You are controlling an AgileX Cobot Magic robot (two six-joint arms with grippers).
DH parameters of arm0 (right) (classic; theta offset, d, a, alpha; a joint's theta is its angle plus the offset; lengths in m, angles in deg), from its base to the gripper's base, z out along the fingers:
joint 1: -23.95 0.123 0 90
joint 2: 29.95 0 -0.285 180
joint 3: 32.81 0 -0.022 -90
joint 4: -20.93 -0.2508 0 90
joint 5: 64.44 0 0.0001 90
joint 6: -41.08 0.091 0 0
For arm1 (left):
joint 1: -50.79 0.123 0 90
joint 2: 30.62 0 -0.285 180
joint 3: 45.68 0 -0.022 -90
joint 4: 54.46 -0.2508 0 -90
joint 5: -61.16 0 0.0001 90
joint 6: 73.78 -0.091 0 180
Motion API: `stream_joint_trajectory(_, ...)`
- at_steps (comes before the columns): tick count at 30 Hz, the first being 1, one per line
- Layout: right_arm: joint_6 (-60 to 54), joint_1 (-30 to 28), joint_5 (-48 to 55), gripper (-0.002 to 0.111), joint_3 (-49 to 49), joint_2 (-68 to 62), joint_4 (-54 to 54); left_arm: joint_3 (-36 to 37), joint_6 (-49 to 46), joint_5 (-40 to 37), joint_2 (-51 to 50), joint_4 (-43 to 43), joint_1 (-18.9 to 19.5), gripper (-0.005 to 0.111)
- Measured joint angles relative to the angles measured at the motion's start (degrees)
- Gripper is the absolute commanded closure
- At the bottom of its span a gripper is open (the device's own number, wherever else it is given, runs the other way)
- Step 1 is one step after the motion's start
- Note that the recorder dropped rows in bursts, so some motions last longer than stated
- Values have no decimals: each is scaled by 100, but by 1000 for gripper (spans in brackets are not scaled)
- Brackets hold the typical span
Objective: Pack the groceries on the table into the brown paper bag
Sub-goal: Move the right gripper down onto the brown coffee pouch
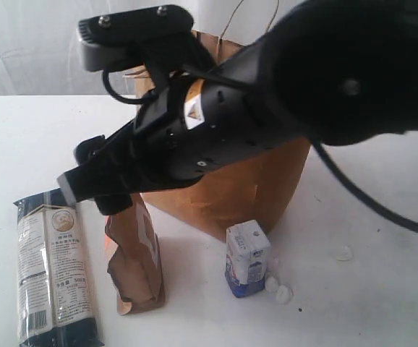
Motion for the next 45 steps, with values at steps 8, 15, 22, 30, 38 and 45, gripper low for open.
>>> stream_joint_trajectory(8, 12, 0, 265, 31, -621, -962, 0, 0, 0, 0, 0, 0, 0, 107)
stream_joint_trajectory(15, 12, 0, 304, 31, -972, -1689, 0, 0, 0, 0, 0, 0, 0, 107)
stream_joint_trajectory(22, 12, 0, 540, 47, -997, -2122, 0, 0, 0, 0, 0, 0, 0, 107)
stream_joint_trajectory(30, 12, 0, 567, 108, -1005, -2147, 0, 0, 0, 0, 0, 0, 0, 107)
stream_joint_trajectory(38, 12, 0, 556, 108, -1008, -2050, 0, 0, 0, 0, 0, 0, 0, 107)
stream_joint_trajectory(45, 12, 0, 519, 108, -1008, -1843, 0, 0, 0, 0, 0, 0, 0, 107)
